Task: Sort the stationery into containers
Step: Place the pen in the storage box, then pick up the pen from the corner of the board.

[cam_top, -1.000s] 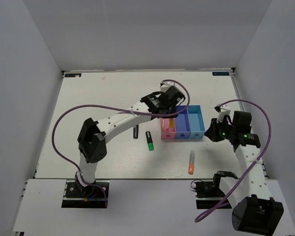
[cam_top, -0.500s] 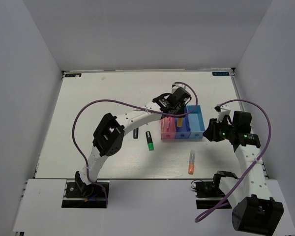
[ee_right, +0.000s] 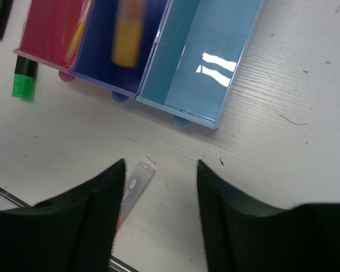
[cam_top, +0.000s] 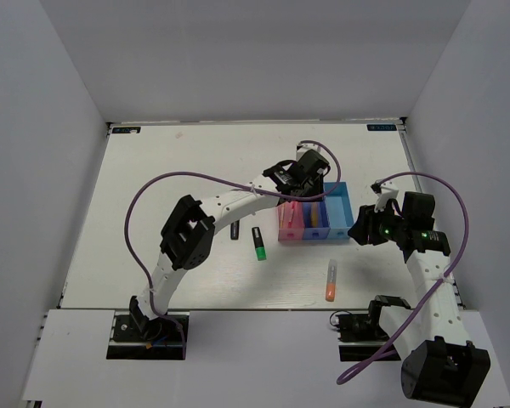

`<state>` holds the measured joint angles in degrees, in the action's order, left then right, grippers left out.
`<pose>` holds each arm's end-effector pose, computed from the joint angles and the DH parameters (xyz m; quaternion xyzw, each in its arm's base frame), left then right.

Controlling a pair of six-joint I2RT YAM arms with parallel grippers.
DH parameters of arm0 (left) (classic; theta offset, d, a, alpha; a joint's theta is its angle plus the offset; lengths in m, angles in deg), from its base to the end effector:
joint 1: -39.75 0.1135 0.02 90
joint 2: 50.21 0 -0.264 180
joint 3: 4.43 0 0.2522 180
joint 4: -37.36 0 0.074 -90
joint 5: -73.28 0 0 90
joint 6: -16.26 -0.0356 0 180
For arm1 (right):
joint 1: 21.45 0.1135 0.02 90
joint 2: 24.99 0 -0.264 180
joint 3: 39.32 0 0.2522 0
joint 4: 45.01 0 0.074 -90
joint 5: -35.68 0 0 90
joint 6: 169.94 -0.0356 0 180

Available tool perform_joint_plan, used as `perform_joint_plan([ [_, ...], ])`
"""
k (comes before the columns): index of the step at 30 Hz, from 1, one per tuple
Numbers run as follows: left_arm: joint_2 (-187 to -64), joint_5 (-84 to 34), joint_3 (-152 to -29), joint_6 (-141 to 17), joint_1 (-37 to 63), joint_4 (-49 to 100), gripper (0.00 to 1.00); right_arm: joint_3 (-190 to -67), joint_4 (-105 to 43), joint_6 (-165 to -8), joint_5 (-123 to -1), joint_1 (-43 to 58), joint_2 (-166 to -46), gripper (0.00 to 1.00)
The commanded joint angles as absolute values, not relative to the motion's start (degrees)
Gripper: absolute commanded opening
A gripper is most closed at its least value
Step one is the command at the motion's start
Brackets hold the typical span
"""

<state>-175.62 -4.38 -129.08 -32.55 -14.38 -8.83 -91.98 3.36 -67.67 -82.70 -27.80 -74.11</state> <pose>0.2988 -0.4002 0.2458 0.0650 0.9234 -0.2023 0.3196 0.1744 -0.0024 0.2544 -0.1402 0.8891 0.1631 0.4040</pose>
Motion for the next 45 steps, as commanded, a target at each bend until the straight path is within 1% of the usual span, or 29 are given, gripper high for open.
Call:
perform_joint_plan([
  [1, -175.2, -5.47, -129.55, -32.52, -14.21, -7.69, 0.51, -93.51, 3.47, -67.03, -84.81, -27.95, -73.94, 0.5],
  [4, -173.7, -5.47, -129.29, -33.22, -14.21, -8.31, 0.54, -93.78, 6.1, -64.74, -88.67, -27.86, -75.0, 0.43],
  [6, -171.86, -5.47, -128.32, -33.4, -14.21, -8.75, 0.54, -94.21, 8.12, -63.43, -90.18, -27.52, -75.35, 0.42],
  [8, -170.19, -5.82, -127.09, -33.75, -14.39, -8.92, 0.54, -94.48, 9.79, -61.76, -93.69, -27.51, -75.35, 0.36],
  [10, -165.02, -5.21, -122.09, -34.8, -15.0, -8.4, 0.52, -94.74, 12.6, -59.66, -95.18, -26.9, -75.09, 0.35],
  [11, -159.52, -4.77, -118.6, -36.28, -15.26, -8.4, 0.49, -94.74, 14.61, -58.68, -95.45, -26.72, -75.09, 0.35],
  [13, -155.35, -2.05, -108.95, -37.09, -16.49, -8.31, 0.45, -94.48, 18.05, -55.45, -95.2, -25.84, -75.17, 0.33],
  [15, -145.89, 1.01, -103.65, -37.61, -16.94, -9.18, 0.4, -93.43, 19.02, -54.28, -94.84, -24.53, -75.17, 0.33],
  [16, -141.4, 1.82, -95.27, -37.27, -16.94, -9.88, 0.38, -93.16, 19.38, -53.76, -94.06, -24.18, -75.09, 0.33],
  [18, -134.55, 3.4, -90.02, -35.51, -17.03, -10.76, 0.38, -92.9, 19.12, -54.1, -93.53, -22.52, -75.17, 0.35],
  [19, -133.46, 4.45, -84.08, -34.9, -17.11, -12.16, 0.41, -93.07, 18.51, -54.45, -93.17, -22.07, -75.35, 0.36],
  [21, -131.78, 5.34, -79.66, -33.23, -17.03, -13.4, 0.5, -93.42, 18.85, -54.11, -93.61, -19.36, -76.93, 0.43],
  [23, -129.32, 5.69, -76.21, -32.0, -17.2, -14.99, 0.52, -94.56, 20.17, -52.27, -92.12, -18.2, -79.2, 0.43],
  [24, -128.01, 5.78, -74.02, -31.73, -17.29, -15.16, 0.52, -95.09, 22.43, -50.61, -91.94, -16.63, -79.83, 0.45],
  [25, -126.61, 5.87, -73.04, -30.6, -17.38, -15.25, 0.53, -95.79, 24.19, -48.67, -92.55, -16.09, -80.35, 0.5],
  [27, -124.67, 6.05, -69.96, -30.5, -17.64, -15.16, 0.55, -98.08, 32.71, -34.03, -94.21, -15.39, -81.59, 0.56],
  [28, -123.88, 6.05, -69.18, -30.15, -17.64, -15.16, 0.56, -98.87, 36.13, -20.93, -97.44, -15.38, -81.68, 0.6],
  [29, -121.95, 6.22, -67.78, -30.23, -17.81, -15.25, 0.56, -98.35, 42.69, -8.18, -98.0, -15.65, -80.55, 0.61],
  [30, -121.59, 6.4, -67.59, -30.15, -18.25, -15.43, 0.56, -96.43, 44.32, -1.7, -99.14, -15.65, -80.1, 0.65],
  [31, -121.06, 6.83, -67.41, -30.15, -18.43, -15.69, 0.56, -95.11, 45.12, 9.33, -98.45, -15.47, -79.31, 0.7],
  [32, -120.01, 7.01, -66.89, -30.15, -18.52, -16.39, 0.56, -92.22, 44.26, 13.44, -97.75, -15.47, -76.09, 0.7],
  [33, -119.74, 7.54, -66.53, -30.06, -18.87, -16.92, 0.56, -89.41, 41.9, 24.97, -97.04, -15.3, -75.1, 0.72],
  [35, -118.69, 7.63, -65.83, -29.71, -19.22, -17.88, 0.56, -85.98, 39.25, 33.39, -95.64, -15.38, -73.77, 0.74],
  [37, -117.98, 8.24, -64.69, -29.62, -19.4, -18.24, 0.56, -86.74, 41.6, 49.62, -93.09, -15.47, -75.69, 0.75],
  [38, -117.72, 8.42, -64.42, -29.27, -19.4, -18.68, 0.56, -88.05, 43.18, 53.09, -92.65, -15.56, -79.79, 0.75],
  [39, -117.19, 8.59, -63.64, -29.27, -19.4, -19.03, 0.57, -89.72, 45.89, 60.26, -91.6, -15.56, -81.49, 0.73],
  [40, -117.01, 8.51, -63.37, -29.18, -19.4, -19.12, 0.57, -90.34, 46.27, 62.68, -91.41, -15.65, -82.63, 0.73],
  [41, -116.92, 8.77, -63.11, -29.27, -19.4, -19.21, 0.57, -91.31, 46.53, 70.88, -91.59, -15.74, -84.82, 0.73],
  [45, -115.52, 9.47, -61.52, -28.57, -19.84, -19.99, 0.57, -92.81, 45.57, 80.09, -90.64, -15.3, -88.61, 0.73],
])
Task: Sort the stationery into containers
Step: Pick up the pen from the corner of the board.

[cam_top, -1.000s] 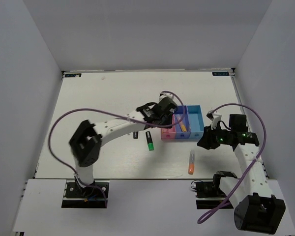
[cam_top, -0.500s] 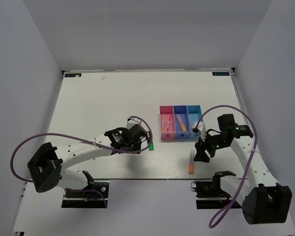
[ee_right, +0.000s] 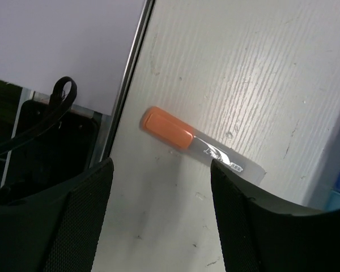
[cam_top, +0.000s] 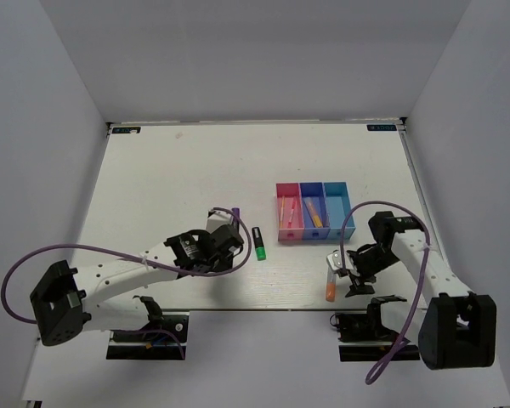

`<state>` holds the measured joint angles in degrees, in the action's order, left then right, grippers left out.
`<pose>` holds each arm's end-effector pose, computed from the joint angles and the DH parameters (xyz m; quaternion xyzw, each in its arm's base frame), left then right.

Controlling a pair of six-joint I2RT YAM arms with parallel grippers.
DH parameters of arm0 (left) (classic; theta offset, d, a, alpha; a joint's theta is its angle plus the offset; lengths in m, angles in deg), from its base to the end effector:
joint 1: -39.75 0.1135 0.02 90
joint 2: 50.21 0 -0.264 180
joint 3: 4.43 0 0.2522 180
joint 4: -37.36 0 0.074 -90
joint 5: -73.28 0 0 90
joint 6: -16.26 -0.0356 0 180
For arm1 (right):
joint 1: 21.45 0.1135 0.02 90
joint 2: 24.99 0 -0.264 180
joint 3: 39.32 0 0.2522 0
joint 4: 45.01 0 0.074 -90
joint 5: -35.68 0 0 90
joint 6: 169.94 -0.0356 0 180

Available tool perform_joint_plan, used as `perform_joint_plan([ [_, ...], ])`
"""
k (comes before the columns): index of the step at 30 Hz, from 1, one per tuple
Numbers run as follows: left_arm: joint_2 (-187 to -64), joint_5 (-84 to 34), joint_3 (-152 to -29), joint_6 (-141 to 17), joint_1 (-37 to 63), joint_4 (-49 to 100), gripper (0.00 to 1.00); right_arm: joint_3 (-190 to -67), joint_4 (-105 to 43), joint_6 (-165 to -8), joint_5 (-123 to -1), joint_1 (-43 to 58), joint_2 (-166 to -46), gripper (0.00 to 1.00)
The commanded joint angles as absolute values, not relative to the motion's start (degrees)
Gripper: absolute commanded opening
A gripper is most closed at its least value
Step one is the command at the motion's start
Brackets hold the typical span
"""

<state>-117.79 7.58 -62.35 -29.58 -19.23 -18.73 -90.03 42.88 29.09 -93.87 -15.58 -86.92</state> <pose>0.1216 -0.1738 0.2182 0.0794 0.9535 -0.0330 0.2888 0.1241 0.0355 0.1972 -0.7763 0.5274 0.2681 0.2178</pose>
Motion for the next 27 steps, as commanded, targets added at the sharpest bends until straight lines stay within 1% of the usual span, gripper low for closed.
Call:
perform_joint_plan([
  [1, -115.0, 9.74, -61.17, -28.48, -19.75, -19.91, 0.57, -94.64, 46.35, 81.67, -89.66, -15.3, -90.71, 0.72],
  [2, -114.64, 9.74, -60.13, -28.3, -19.75, -19.91, 0.57, -95.35, 48.62, 88.21, -88.7, -15.65, -92.64, 0.72],
  [3, -114.38, 9.65, -59.68, -27.95, -19.66, -19.91, 0.57, -95.79, 48.82, 90.19, -85.47, -15.65, -94.23, 0.7],
  [4, -113.85, 9.65, -59.41, -27.69, -19.75, -19.82, 0.57, -95.89, 48.65, 93.08, -84.83, -15.74, -94.59, 0.7],
  [6, -113.24, 9.65, -58.45, -27.6, -19.84, -20.08, 0.57, -95.88, 45.75, 95.22, -85.69, -15.74, -95.21, 0.7],
  [10, -112.36, 9.91, -57.3, -27.07, -19.84, -20.26, 0.57, -98.17, 45.05, 97.94, -87.46, -15.04, -98.19, 0.7],
  [12, -112.09, 10.0, -56.86, -26.89, -19.92, -20.35, 0.57, -97.12, 41.11, 99.78, -87.37, -14.77, -98.99, 0.7],
  [15, -111.92, 9.83, -56.34, -26.46, -19.84, -20.35, 0.57, -95.1, 35.23, 98.75, -91.58, -14.86, -99.25, 0.71],
  [16, -112.0, 9.83, -56.51, -26.28, -19.84, -20.44, 0.57, -95.7, 35.46, 98.22, -92.98, -14.77, -99.78, 0.71],
  [23, -113.14, 9.65, -56.6, -25.4, -19.84, -19.65, 0.57, -94.83, 35.64, 97.77, -94.75, -14.24, -101.98, 0.72],
  [27, -115.42, 8.69, -57.39, -25.31, -19.75, -19.38, 0.57, -91.33, 33.1, 98.73, -95.01, -13.8, -102.51, 0.72],
])
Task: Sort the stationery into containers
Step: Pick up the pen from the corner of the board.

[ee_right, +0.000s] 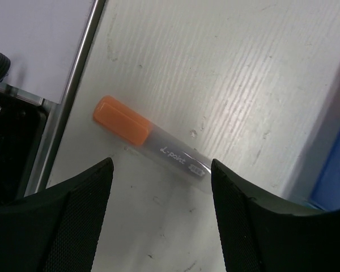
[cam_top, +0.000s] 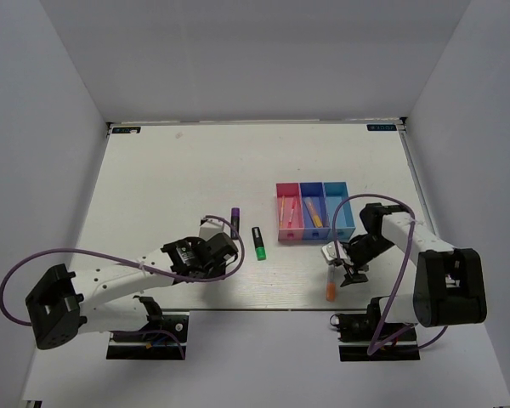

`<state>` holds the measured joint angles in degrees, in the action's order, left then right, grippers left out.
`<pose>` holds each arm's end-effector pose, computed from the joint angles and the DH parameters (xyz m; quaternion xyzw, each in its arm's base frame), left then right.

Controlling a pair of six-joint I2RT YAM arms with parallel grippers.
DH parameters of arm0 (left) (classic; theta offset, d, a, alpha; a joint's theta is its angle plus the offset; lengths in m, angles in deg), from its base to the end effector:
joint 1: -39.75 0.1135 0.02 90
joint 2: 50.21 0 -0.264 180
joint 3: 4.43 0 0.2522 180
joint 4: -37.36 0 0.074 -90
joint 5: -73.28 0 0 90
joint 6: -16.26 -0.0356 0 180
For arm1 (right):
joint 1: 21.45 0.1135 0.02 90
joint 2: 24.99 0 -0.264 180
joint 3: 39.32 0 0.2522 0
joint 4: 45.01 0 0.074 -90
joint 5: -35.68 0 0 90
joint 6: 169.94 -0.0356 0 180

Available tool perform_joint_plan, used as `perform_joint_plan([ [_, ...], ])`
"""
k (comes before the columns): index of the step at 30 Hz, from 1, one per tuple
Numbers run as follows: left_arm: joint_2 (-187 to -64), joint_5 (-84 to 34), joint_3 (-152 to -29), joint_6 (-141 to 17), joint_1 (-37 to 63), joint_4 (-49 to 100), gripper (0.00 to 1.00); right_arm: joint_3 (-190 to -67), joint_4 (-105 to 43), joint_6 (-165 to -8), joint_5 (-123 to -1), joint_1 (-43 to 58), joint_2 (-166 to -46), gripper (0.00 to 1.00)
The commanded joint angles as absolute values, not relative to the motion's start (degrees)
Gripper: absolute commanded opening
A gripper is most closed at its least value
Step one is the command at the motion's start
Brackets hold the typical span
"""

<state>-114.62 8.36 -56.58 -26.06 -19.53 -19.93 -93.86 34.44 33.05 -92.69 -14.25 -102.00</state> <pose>0.1098 -0.1552 0.1985 0.0587 0.9596 -0.0121 0.2748 0.1685 0.0436 0.1746 -0.7973 0.4979 0.2754 0.2015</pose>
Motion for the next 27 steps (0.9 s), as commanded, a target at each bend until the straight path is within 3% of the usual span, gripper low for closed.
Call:
perform_joint_plan([
  [1, -115.86, 8.68, -57.91, -25.14, -19.92, -19.12, 0.57, -90.88, 30.83, 99.17, -95.62, -13.63, -102.51, 0.72],
  [16, -116.84, 9.3, -58.53, -22.41, -21.15, -20.79, 0.57, -87.71, 25.27, 104.89, -93.88, -12.57, -107.16, 0.71],
  [21, -117.1, 10.26, -58.27, -21.1, -22.03, -21.4, 0.57, -87.28, 24.21, 105.59, -90.98, -13.1, -108.57, 0.59],
  [25, -117.01, 10.44, -58.0, -20.39, -22.65, -21.84, 0.57, -87.01, 24.48, 104.8, -88.95, -13.27, -109.28, 0.4],
  [27, -116.92, 10.62, -57.74, -20.04, -22.91, -22.11, 0.57, -86.22, 24.56, 104.37, -88.6, -13.28, -108.93, 0.35],
])
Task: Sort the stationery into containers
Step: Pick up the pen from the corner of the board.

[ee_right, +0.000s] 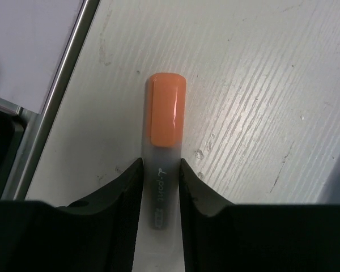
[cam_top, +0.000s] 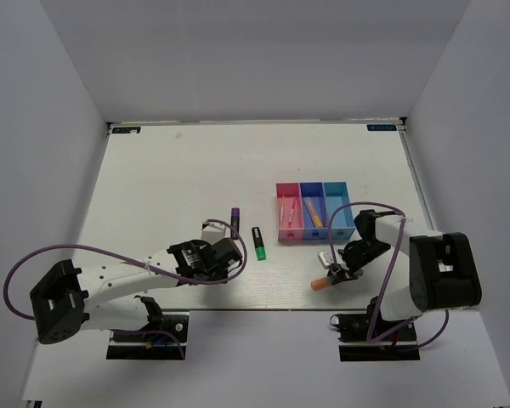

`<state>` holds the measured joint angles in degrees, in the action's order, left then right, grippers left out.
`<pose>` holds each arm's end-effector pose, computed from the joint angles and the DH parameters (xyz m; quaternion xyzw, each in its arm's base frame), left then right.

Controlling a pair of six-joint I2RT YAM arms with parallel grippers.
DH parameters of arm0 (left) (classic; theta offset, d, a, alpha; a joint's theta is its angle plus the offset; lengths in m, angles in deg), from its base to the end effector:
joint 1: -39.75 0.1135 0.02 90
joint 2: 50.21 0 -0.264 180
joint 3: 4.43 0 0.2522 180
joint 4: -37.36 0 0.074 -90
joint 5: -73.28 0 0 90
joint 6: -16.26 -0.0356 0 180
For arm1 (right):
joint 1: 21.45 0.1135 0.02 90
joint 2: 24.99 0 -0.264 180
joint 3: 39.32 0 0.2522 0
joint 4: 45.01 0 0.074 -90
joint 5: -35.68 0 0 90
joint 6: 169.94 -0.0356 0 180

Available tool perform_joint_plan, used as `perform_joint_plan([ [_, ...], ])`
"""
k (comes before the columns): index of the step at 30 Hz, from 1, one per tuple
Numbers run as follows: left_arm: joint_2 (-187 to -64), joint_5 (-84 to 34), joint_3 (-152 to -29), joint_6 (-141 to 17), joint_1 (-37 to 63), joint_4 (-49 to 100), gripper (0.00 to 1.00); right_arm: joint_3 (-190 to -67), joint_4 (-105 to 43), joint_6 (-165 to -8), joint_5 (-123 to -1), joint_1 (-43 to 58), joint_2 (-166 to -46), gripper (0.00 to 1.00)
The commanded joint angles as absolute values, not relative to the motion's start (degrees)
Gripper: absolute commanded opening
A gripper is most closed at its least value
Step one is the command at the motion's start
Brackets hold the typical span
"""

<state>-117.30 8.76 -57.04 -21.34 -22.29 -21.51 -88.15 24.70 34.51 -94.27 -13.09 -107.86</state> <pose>0.1035 -0.1623 0.1919 0.0493 0.9644 -0.0006 0.2599 0.1670 0.0476 0.1359 -0.7997 0.4825 0.2938 0.2034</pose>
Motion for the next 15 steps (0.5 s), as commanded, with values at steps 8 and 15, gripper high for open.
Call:
perform_joint_plan([
  [8, -115.78, 10.79, -56.42, -19.16, -23.09, -22.02, 0.57, -82.27, 23.51, 92.25, -91.32, -13.1, -103.57, 0.22],
  [15, -116.66, 10.44, -56.51, -19.42, -23.88, -20.62, 0.57, -80.86, 20.35, 68.44, -93.26, -12.92, -96.62, 0.0],
])
